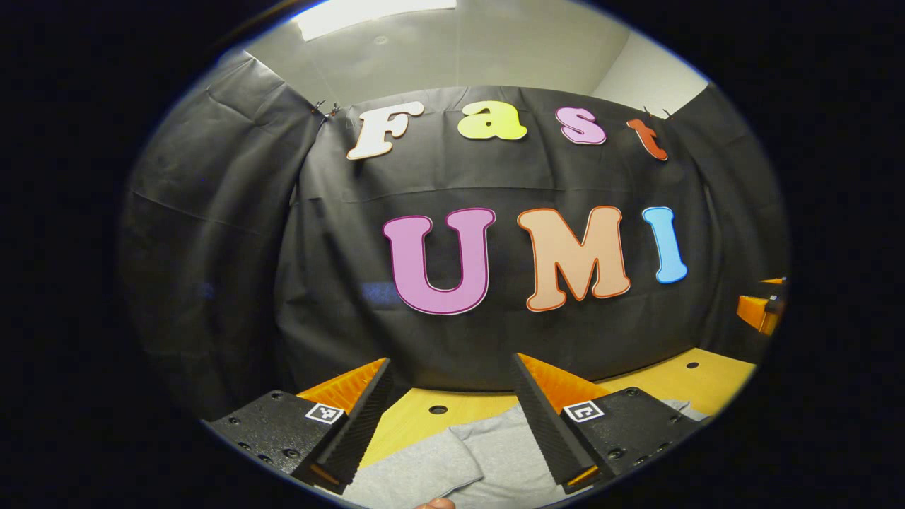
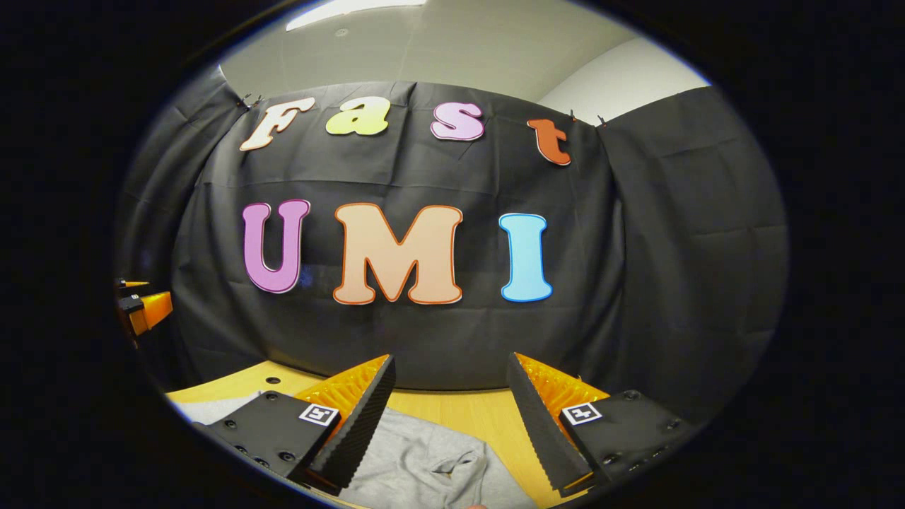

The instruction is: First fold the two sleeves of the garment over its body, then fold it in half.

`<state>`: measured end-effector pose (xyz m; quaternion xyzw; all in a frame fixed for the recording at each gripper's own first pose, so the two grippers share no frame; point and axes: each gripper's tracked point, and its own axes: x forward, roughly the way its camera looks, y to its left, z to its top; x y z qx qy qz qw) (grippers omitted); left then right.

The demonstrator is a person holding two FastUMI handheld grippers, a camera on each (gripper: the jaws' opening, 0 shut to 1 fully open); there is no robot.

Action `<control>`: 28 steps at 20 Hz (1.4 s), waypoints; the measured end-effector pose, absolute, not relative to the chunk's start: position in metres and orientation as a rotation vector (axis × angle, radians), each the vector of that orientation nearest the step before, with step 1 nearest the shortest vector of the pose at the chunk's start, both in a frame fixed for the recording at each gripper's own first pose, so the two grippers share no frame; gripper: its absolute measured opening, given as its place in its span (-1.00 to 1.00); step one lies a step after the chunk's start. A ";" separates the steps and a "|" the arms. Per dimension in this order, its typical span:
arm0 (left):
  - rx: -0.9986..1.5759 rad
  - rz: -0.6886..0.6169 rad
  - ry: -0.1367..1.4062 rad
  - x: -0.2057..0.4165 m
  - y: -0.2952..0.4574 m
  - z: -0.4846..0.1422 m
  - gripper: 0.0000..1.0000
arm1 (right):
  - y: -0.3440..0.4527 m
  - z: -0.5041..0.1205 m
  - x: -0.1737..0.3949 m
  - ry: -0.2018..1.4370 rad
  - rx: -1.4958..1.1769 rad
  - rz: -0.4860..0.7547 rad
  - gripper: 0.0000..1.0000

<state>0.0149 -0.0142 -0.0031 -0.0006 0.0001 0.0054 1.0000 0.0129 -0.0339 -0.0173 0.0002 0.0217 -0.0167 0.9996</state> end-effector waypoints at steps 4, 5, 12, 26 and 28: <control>-0.006 0.015 0.009 0.018 -0.013 -0.009 0.92 | -0.059 -0.036 0.001 0.094 -0.044 -0.067 0.97; -0.005 0.017 0.008 0.018 -0.013 -0.008 0.92 | -0.066 -0.045 -0.004 0.114 -0.050 -0.074 1.00; 0.002 0.014 0.001 0.025 -0.016 -0.009 0.93 | -0.119 -0.120 -0.038 0.294 -0.021 -0.133 1.00; 0.043 0.000 0.032 0.026 -0.036 -0.022 0.88 | -0.170 -0.288 -0.132 0.752 -0.082 -0.118 0.98; 0.049 0.007 0.032 0.027 -0.034 -0.021 0.88 | -0.167 -0.300 -0.144 0.803 -0.069 -0.103 0.98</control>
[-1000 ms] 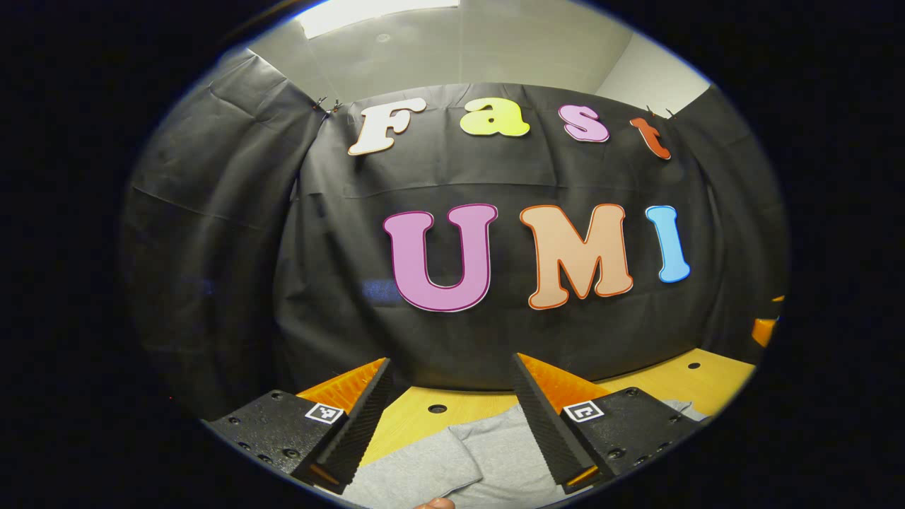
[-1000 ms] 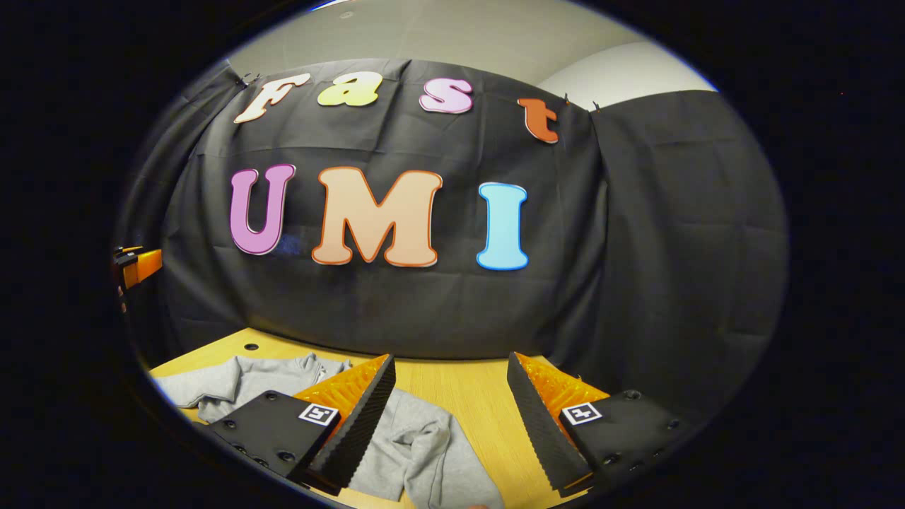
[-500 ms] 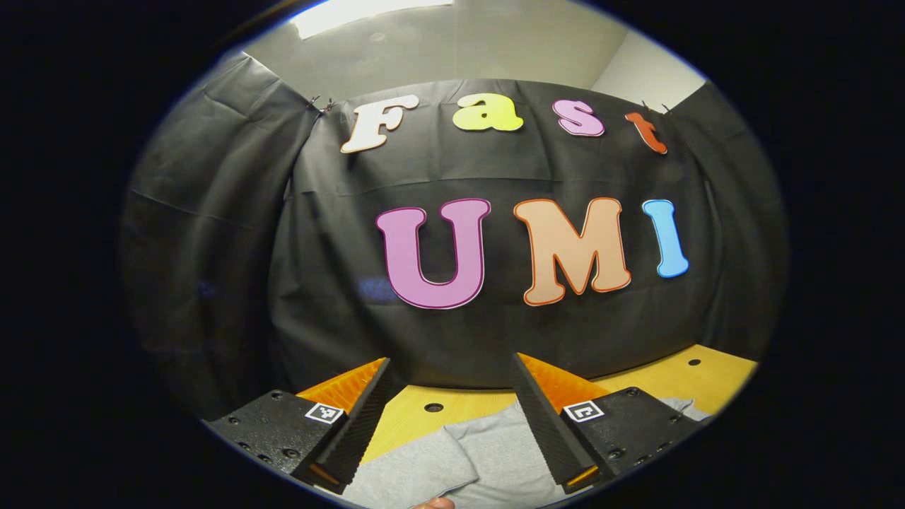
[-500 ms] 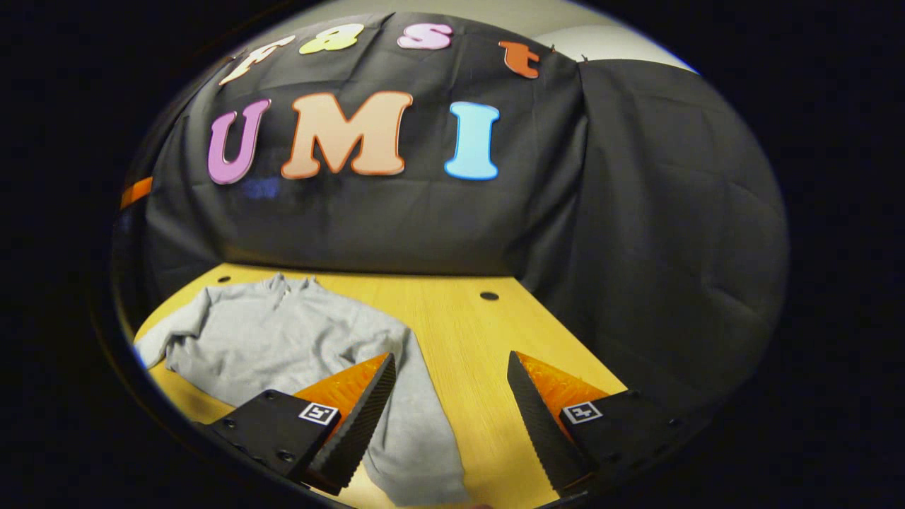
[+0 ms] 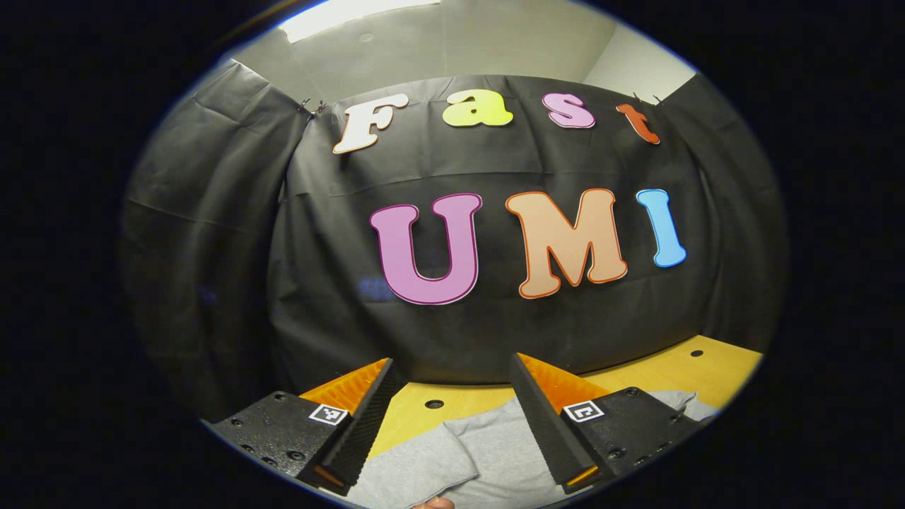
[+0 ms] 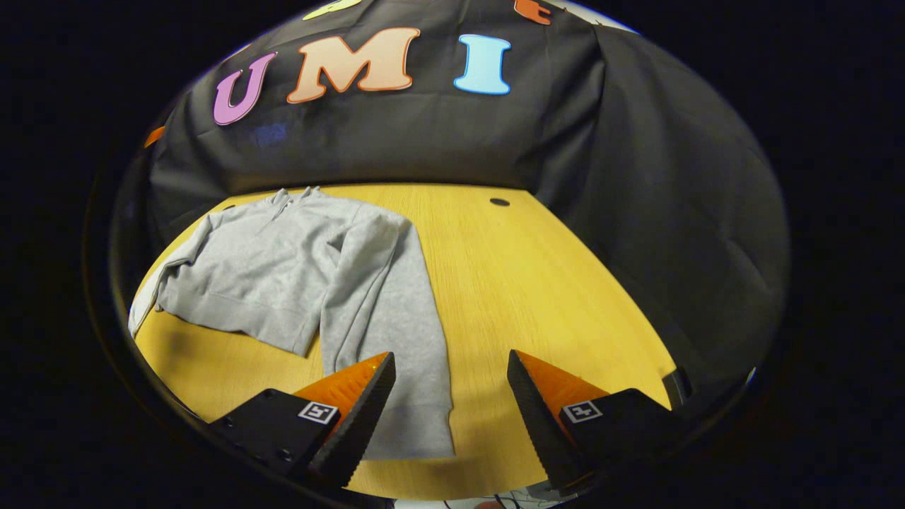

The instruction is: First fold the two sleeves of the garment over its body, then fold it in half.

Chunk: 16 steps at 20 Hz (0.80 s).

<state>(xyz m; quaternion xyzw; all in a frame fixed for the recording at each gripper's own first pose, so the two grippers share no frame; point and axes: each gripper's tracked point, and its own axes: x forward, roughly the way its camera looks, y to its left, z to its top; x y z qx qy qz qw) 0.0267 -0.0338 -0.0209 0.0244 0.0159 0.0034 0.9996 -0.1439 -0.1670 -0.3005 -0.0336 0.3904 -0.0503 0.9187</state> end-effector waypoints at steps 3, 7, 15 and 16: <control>0.052 0.015 0.030 0.027 -0.031 -0.021 0.89 | -0.157 -0.315 -0.156 0.864 -0.056 -0.062 0.98; 0.055 0.017 0.026 0.027 -0.032 -0.019 0.88 | -0.144 -0.334 -0.172 0.948 -0.066 -0.013 0.98; 0.063 0.015 0.025 0.031 -0.030 -0.017 0.88 | -0.140 -0.349 -0.182 1.033 0.087 -0.035 0.49; 0.058 0.011 0.027 0.033 -0.032 -0.017 0.88 | -0.140 -0.350 -0.180 1.034 0.099 -0.029 0.29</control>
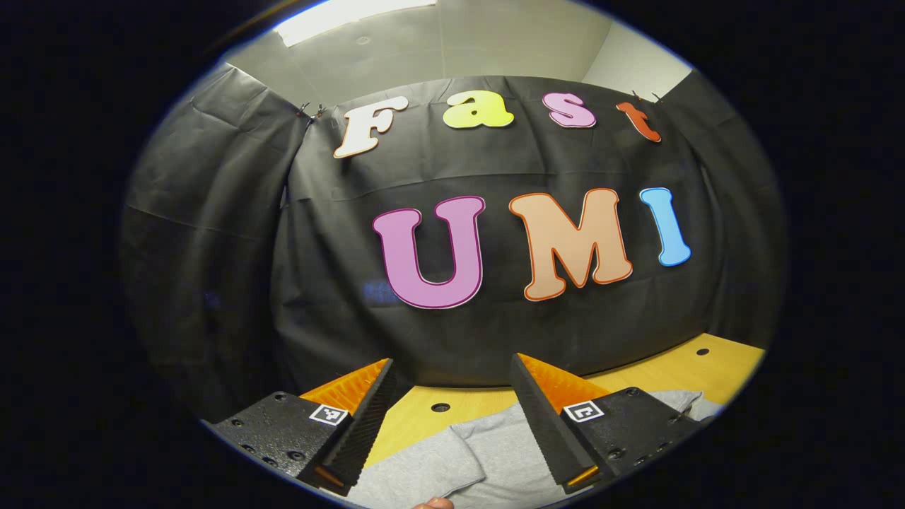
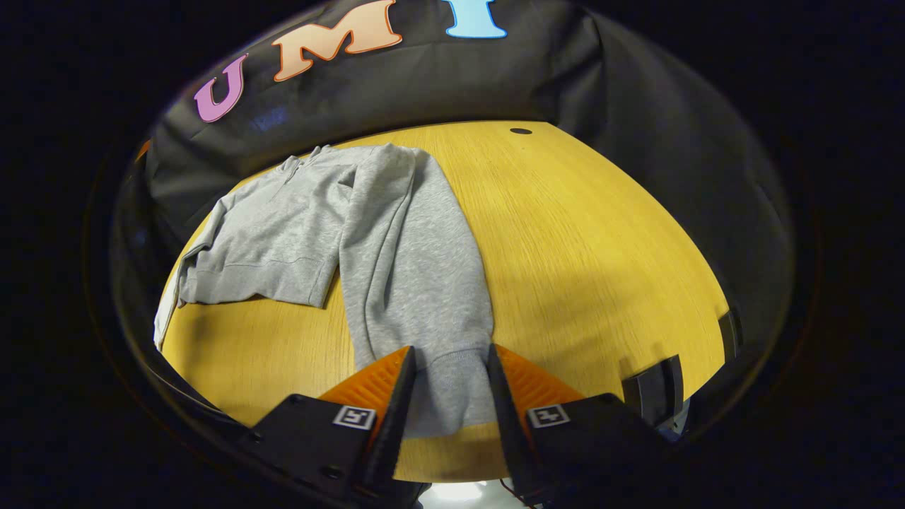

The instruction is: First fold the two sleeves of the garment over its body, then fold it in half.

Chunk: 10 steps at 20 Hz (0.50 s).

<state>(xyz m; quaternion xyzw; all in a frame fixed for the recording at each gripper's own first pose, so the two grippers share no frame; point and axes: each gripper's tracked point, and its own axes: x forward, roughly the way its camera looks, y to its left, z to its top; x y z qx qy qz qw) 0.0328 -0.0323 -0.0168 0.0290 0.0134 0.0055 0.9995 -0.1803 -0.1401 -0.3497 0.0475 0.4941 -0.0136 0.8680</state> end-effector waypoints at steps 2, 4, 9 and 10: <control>0.053 0.005 0.030 0.035 -0.035 -0.018 0.89 | -0.136 -0.350 -0.178 1.048 0.179 -0.024 -0.17; 0.045 -0.001 0.028 0.035 -0.037 -0.019 0.89 | -0.135 -0.352 -0.179 1.079 0.295 -0.058 -0.71; 0.029 0.003 0.028 0.039 -0.033 -0.018 0.89 | -0.133 -0.339 -0.154 1.070 0.323 -0.078 -0.92; 0.023 0.006 0.026 0.040 -0.031 -0.017 0.88 | -0.127 -0.335 -0.147 1.062 0.301 -0.050 -0.92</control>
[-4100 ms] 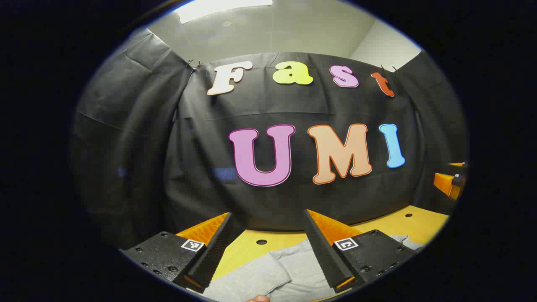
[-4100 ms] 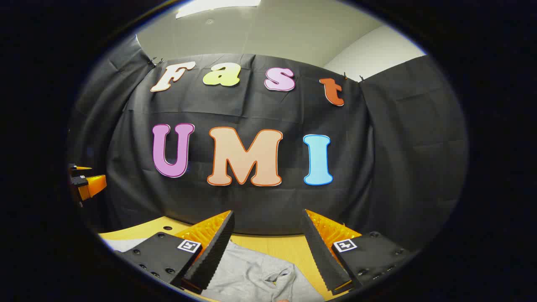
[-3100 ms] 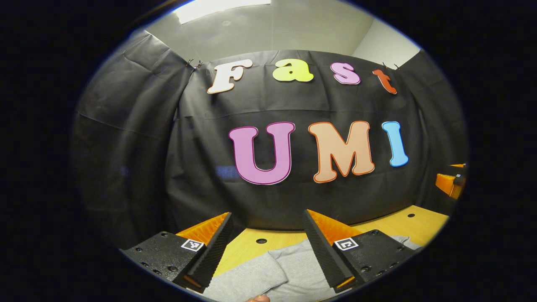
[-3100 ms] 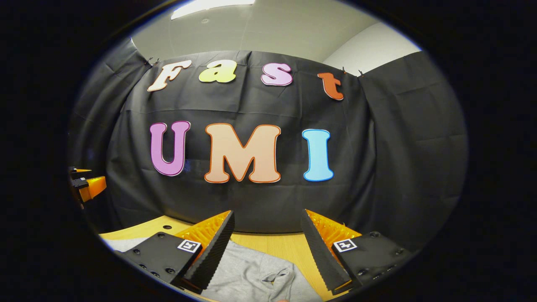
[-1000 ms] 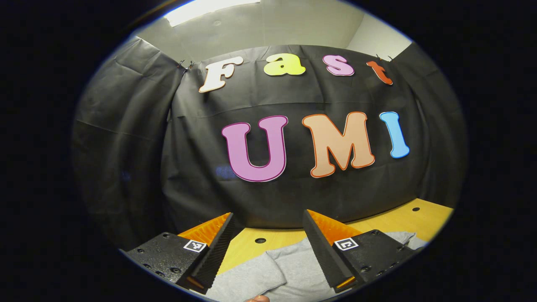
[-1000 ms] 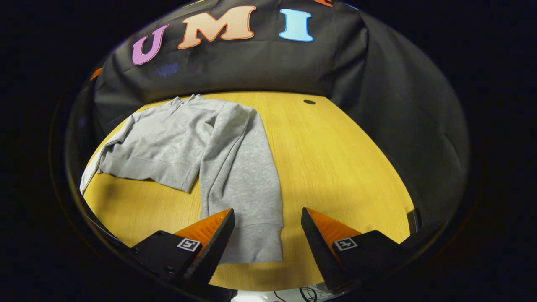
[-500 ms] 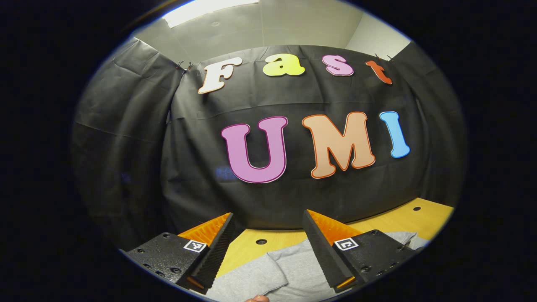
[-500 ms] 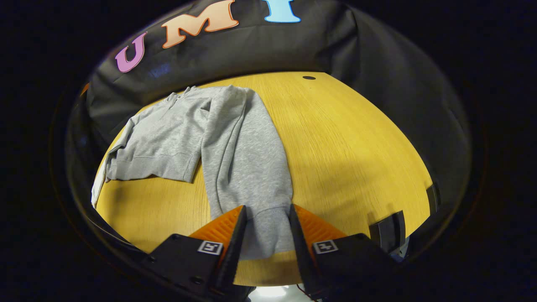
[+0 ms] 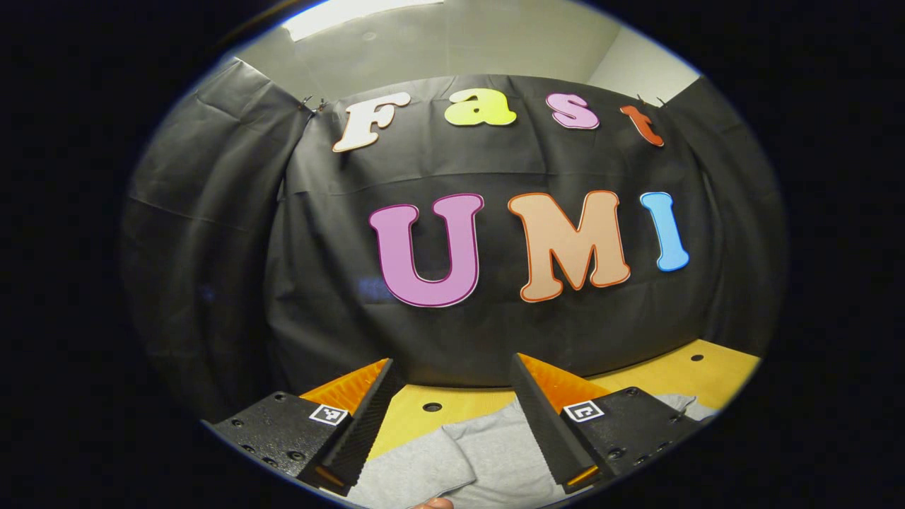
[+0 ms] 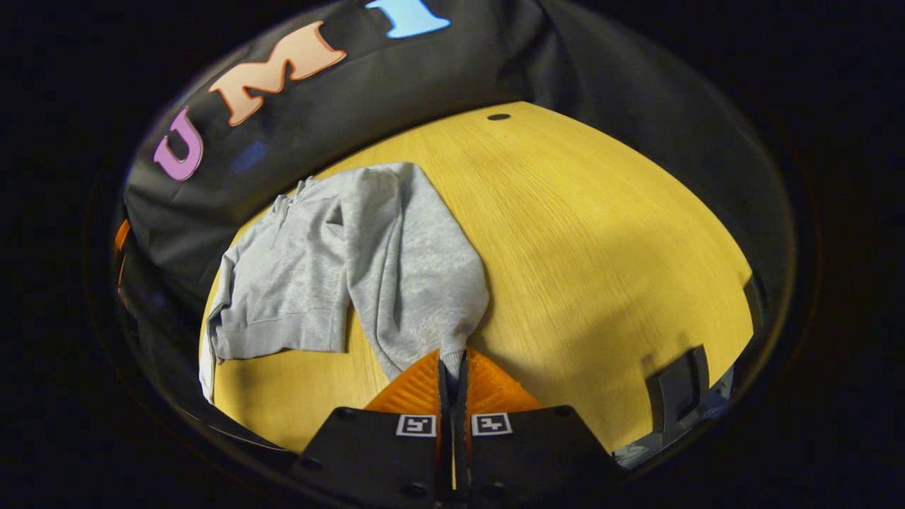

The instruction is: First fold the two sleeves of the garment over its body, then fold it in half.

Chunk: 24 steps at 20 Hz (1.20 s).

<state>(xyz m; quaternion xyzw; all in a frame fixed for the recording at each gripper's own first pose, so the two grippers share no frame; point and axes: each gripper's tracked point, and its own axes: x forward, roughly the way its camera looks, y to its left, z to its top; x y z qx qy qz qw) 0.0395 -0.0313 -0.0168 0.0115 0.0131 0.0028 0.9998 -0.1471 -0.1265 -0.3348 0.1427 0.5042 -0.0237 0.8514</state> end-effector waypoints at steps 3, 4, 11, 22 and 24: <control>0.027 0.027 0.020 0.037 -0.021 -0.016 0.88 | -0.108 -0.319 -0.122 1.020 0.266 0.013 -0.92; 0.029 0.037 0.019 0.036 -0.017 -0.015 0.88 | -0.102 -0.313 -0.113 1.001 0.271 0.026 -0.92; 0.024 0.120 0.029 0.025 0.019 -0.017 0.88 | -0.072 -0.264 -0.038 0.890 0.397 0.072 -0.92; 0.053 0.288 0.025 -0.009 0.094 -0.011 0.89 | 0.024 -0.219 0.064 0.784 0.430 0.226 -0.92; 0.055 0.310 0.018 -0.017 0.105 -0.006 0.88 | 0.053 -0.215 0.074 0.779 0.422 0.274 -0.92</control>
